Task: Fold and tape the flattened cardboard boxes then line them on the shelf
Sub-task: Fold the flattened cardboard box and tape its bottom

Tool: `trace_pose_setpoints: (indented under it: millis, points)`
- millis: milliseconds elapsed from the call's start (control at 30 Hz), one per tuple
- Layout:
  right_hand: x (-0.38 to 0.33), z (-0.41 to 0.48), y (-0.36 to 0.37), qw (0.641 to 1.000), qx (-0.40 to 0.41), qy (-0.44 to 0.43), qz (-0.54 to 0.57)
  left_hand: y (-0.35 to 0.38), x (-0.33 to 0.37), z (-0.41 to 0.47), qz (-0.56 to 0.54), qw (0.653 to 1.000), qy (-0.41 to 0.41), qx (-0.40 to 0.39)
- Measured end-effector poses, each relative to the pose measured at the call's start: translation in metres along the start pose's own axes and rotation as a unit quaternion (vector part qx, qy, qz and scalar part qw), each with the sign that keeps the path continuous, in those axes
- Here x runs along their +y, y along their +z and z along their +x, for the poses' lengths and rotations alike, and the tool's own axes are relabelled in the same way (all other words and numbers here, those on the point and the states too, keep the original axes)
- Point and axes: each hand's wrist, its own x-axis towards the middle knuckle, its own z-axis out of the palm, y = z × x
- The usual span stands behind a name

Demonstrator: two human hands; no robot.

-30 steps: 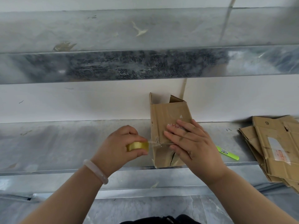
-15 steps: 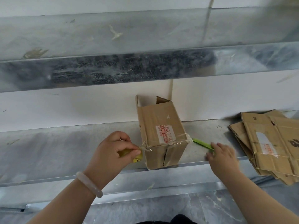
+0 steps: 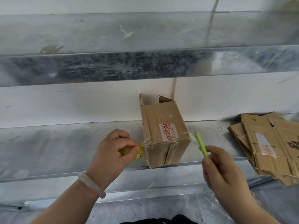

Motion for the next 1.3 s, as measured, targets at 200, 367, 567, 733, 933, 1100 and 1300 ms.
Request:
trace_pose_setpoints:
  millis: [200,367,567,733,933,1100,1300]
  points:
    - [-0.038,-0.005,0.024,0.975,-0.163,-0.069,-0.133,-0.002,0.007,-0.005,0.004,1.0,-0.001,0.003]
    - [-0.048,-0.002,0.042,0.973,-0.189,-0.056,-0.12,-0.003,0.012,-0.006,0.015,0.999,-0.021,0.026]
    - [-0.058,-0.005,0.051,0.954,-0.214,-0.063,-0.202,0.0,0.016,-0.006,0.014,0.999,-0.024,0.033]
    - [-0.066,-0.002,0.057,0.924,-0.218,-0.064,-0.308,0.003,0.019,-0.004,0.023,0.999,-0.014,0.039]
    - [-0.066,-0.001,0.055,0.895,-0.239,-0.049,-0.374,0.004,0.017,-0.002,0.06,0.998,0.019,0.027]
    - [-0.066,0.001,0.059,0.893,-0.25,-0.038,-0.372,0.006,0.017,-0.001,0.047,0.998,0.014,0.031]
    - [-0.068,0.005,0.056,0.898,-0.247,-0.044,-0.363,0.009,0.02,-0.003,0.068,0.997,0.029,0.02]
